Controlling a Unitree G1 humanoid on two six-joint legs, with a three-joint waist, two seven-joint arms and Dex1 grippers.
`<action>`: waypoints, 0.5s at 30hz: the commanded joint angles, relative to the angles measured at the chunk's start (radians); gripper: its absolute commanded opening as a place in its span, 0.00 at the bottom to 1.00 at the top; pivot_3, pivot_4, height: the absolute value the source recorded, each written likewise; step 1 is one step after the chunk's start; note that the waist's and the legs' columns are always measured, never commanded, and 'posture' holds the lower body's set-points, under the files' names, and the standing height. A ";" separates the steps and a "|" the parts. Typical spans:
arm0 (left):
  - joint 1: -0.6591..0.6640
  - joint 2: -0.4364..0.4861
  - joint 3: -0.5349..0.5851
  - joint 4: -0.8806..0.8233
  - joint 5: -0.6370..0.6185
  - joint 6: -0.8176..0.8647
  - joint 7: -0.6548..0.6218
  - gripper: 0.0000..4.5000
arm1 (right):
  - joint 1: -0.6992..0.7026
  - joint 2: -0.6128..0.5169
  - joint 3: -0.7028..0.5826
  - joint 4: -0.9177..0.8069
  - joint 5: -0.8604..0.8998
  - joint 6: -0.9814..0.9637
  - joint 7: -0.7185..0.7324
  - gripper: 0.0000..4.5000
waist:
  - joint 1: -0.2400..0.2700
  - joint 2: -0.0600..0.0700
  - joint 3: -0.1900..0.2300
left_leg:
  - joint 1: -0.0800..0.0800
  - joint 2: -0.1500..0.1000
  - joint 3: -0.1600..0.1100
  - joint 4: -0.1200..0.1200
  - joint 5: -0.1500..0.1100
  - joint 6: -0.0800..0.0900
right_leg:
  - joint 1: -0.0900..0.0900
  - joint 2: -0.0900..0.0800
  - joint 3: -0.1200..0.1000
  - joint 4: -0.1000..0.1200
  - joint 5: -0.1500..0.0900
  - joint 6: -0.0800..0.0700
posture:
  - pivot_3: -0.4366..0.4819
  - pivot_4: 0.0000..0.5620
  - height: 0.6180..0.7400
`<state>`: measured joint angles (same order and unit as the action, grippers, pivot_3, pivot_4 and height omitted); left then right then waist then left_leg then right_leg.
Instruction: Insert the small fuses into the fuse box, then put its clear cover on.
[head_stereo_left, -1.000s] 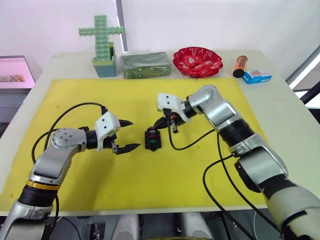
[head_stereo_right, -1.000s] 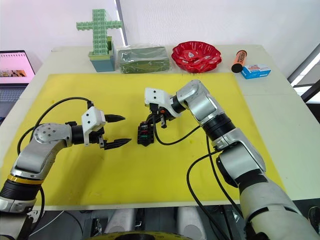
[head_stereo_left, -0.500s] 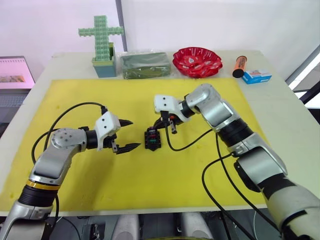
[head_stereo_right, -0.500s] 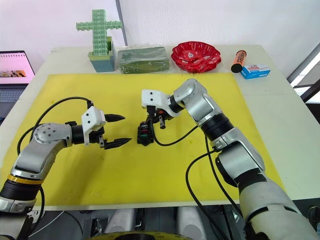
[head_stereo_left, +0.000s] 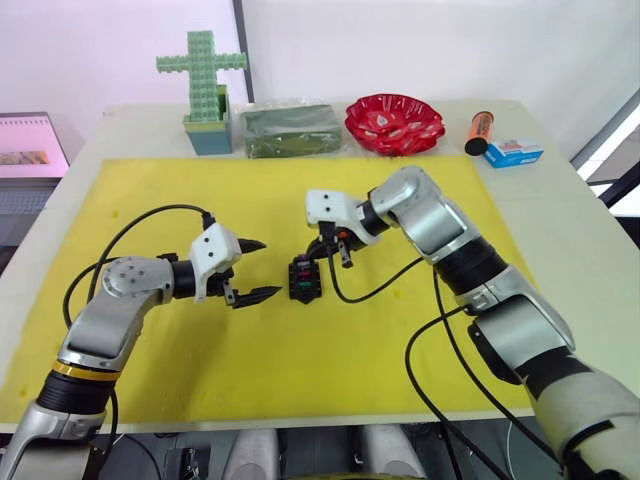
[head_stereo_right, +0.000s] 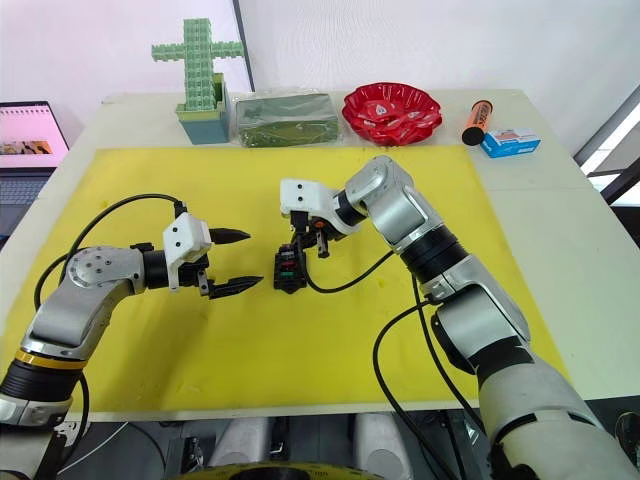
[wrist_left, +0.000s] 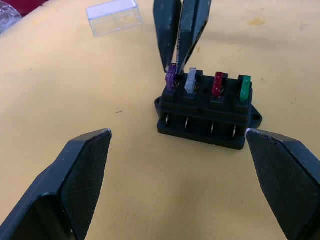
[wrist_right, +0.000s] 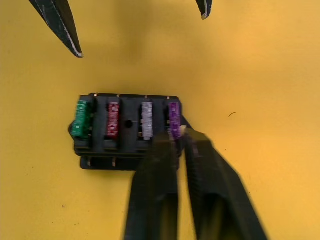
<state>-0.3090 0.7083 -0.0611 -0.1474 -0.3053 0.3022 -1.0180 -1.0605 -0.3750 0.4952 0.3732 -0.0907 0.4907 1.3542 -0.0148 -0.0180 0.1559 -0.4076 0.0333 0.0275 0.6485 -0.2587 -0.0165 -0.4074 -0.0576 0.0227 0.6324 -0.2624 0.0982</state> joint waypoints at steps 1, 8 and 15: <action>-0.001 0.005 0.018 -0.031 -0.006 -0.004 0.004 1.00 | -0.006 0.007 -0.009 -0.033 0.018 0.009 0.006 0.30 | 0.000 0.000 0.000 | 0.000 0.000 0.000 0.000 0.000 0.000 | 0.000 0.000 0.000 0.000 0.000 0.000 | 0.48 0.27 1.00; -0.002 0.005 0.018 -0.030 -0.006 -0.004 0.004 1.00 | -0.022 0.002 -0.021 -0.026 0.030 0.014 0.006 0.30 | 0.000 0.000 0.000 | 0.000 0.000 0.000 0.000 0.000 0.000 | 0.000 0.000 0.000 0.000 0.000 0.000 | 0.48 0.27 1.00; -0.003 0.004 0.017 -0.028 -0.004 -0.007 0.004 1.00 | -0.033 -0.014 -0.033 -0.043 0.051 0.011 0.017 0.30 | 0.001 0.000 0.000 | 0.000 0.000 0.000 0.000 0.000 0.000 | 0.000 0.000 0.000 0.000 0.000 0.000 | 0.48 0.27 1.00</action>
<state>-0.3090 0.7083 -0.0611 -0.1474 -0.3053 0.3020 -1.0184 -1.0606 -0.3763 0.4938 0.3732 -0.0539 0.5138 1.3648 -0.0139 -0.0179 0.1559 -0.4077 0.0333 0.0275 0.6486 -0.2587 -0.0165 -0.4075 -0.0576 0.0227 0.6324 -0.2624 0.0982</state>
